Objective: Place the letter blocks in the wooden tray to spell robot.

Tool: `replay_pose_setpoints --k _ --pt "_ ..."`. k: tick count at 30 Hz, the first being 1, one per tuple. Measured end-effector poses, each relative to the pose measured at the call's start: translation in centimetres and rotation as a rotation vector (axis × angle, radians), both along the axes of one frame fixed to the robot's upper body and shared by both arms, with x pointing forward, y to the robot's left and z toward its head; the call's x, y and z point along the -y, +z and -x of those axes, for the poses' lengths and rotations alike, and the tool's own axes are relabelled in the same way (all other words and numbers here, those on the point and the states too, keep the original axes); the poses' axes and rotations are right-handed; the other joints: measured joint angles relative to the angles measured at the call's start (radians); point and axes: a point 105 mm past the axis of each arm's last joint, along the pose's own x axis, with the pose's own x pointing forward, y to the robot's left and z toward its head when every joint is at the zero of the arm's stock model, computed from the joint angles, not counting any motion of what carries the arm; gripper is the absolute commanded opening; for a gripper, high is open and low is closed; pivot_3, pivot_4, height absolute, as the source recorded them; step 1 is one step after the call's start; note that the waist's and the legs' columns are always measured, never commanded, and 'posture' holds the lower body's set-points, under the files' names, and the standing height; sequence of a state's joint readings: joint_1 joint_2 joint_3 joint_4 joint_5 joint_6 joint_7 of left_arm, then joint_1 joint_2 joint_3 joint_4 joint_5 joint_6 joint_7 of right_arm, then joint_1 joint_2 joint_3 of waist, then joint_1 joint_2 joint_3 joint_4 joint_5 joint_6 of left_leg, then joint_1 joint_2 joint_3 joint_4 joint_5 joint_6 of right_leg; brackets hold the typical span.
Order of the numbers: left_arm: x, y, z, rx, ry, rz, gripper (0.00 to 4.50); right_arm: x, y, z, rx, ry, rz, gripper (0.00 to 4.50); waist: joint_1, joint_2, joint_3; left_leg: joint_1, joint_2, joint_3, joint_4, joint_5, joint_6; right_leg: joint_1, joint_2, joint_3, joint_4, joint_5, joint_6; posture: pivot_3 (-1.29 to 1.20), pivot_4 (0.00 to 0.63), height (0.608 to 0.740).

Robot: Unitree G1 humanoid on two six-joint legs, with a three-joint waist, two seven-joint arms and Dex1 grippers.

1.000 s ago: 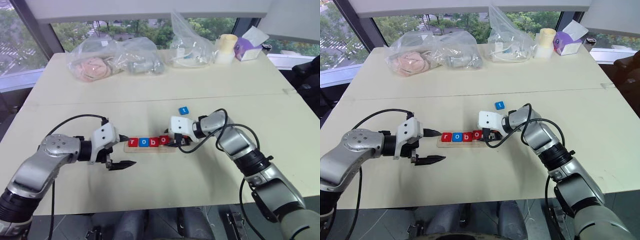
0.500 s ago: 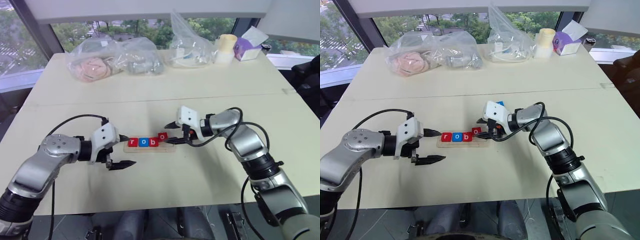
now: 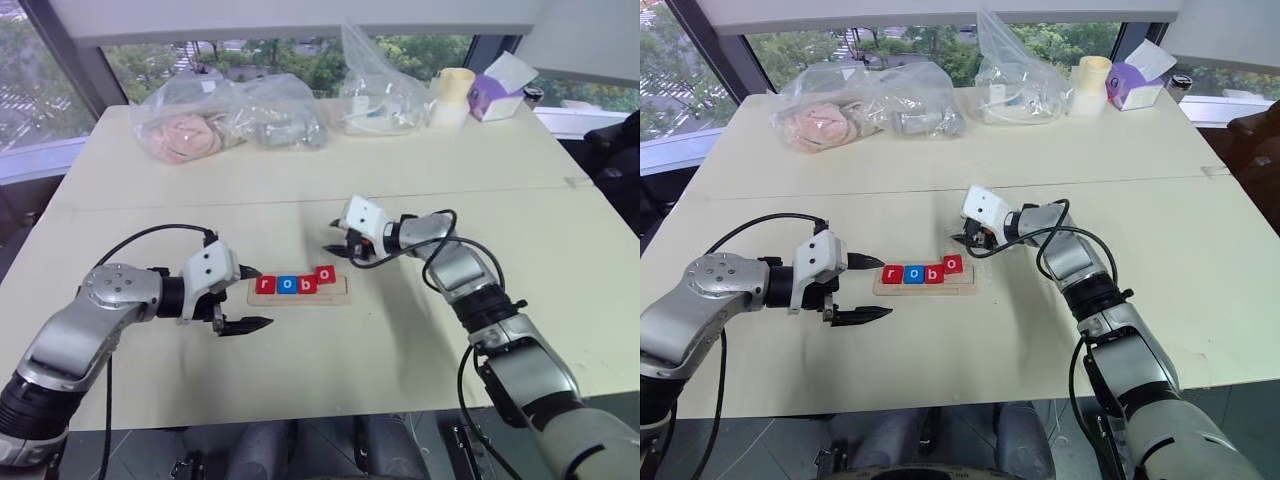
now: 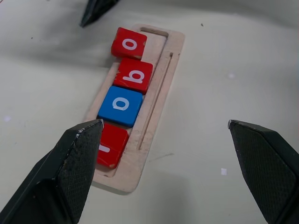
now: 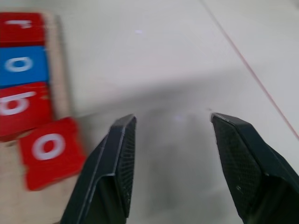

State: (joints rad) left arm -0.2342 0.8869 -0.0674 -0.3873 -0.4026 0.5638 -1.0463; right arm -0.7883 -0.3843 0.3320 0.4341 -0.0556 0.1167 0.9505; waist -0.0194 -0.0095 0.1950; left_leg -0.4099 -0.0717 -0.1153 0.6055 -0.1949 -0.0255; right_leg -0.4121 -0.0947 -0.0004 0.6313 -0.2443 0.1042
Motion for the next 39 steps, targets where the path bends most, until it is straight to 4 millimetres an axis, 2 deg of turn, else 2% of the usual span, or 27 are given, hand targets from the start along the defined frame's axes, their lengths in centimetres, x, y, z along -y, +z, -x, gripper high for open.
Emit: replay_pose_setpoints --k 3,13,17,20,24,28,33,36,38,39 --pt "0.0 -0.2 0.1 -0.005 0.005 0.000 4.50 0.0 -0.9 0.9 -0.026 0.045 0.011 2.54 0.000 0.000 0.000 0.000 0.000 0.000 0.000 0.000 0.000 0.000 0.000 0.000 0.000 0.000 0.000 0.00 0.150 0.740" --pt "0.0 -0.5 0.3 -0.017 0.008 0.004 4.50 -0.5 -1.0 2.5 -0.070 0.112 0.002 2.54 0.001 0.000 0.000 0.000 0.000 0.000 0.000 0.000 0.000 0.000 0.000 0.000 0.000 0.000 0.000 0.00 0.150 0.740" --pt "0.0 -0.5 0.3 -0.017 0.008 0.005 4.50 -0.4 -0.4 2.4 -0.059 0.099 -0.008 2.54 0.002 0.000 0.000 0.000 0.000 0.000 0.000 0.000 0.000 0.000 0.000 0.000 0.000 0.000 0.000 0.00 0.150 0.740" --pt "0.0 -0.5 0.3 -0.015 0.008 0.005 4.50 0.2 0.4 1.8 -0.027 0.041 -0.033 2.54 0.002 0.000 0.000 0.000 0.000 0.000 0.000 0.000 0.000 0.000 0.000 0.000 0.000 0.000 0.000 0.00 0.150 0.740" --pt "0.0 -0.5 0.2 -0.016 0.009 0.004 4.50 2.1 1.2 1.7 0.016 -0.012 -0.006 2.54 0.008 0.000 0.000 0.000 0.000 0.000 0.000 0.000 0.000 0.000 0.000 0.000 0.000 -0.001 -0.002 0.00 0.150 0.740" --pt "-0.2 -0.5 0.2 -0.018 0.013 0.003 4.50 3.9 -0.2 3.1 -0.029 -0.044 0.032 2.54 0.007 0.000 0.000 0.000 0.000 0.000 0.000 0.000 0.000 0.000 -0.001 0.000 0.000 -0.002 -0.003 0.00 0.150 0.740" --pt "-0.2 -0.5 0.2 -0.019 0.013 0.002 4.50 3.8 -1.3 4.9 -0.070 -0.049 0.026 2.54 0.001 0.000 0.000 0.000 0.000 0.000 0.000 0.000 0.000 0.000 -0.001 0.000 0.000 -0.002 -0.003 0.00 0.150 0.740" --pt "-0.2 -0.5 0.2 -0.023 0.015 0.011 4.50 3.8 -1.0 4.8 -0.048 -0.062 0.021 2.54 0.005 0.000 0.000 0.000 0.000 0.000 0.001 0.000 0.000 0.001 -0.001 0.000 0.000 -0.002 -0.003 0.00 0.150 0.740" --pt "0.3 0.6 -0.3 -0.028 0.036 0.105 4.50 4.0 -0.6 4.0 -0.064 -0.144 -0.055 2.54 0.008 0.000 0.000 0.000 0.000 -0.001 0.002 0.000 0.000 0.001 -0.001 0.000 0.000 -0.002 -0.003 0.00 0.150 0.740" --pt "0.5 1.7 -0.7 -0.011 0.054 0.170 4.50 4.0 0.0 3.4 -0.097 -0.217 -0.149 3.09 0.009 -0.001 0.000 0.000 0.000 -0.002 0.002 0.000 0.000 0.001 -0.001 0.000 0.000 -0.002 -0.003 0.00 0.150 0.740"
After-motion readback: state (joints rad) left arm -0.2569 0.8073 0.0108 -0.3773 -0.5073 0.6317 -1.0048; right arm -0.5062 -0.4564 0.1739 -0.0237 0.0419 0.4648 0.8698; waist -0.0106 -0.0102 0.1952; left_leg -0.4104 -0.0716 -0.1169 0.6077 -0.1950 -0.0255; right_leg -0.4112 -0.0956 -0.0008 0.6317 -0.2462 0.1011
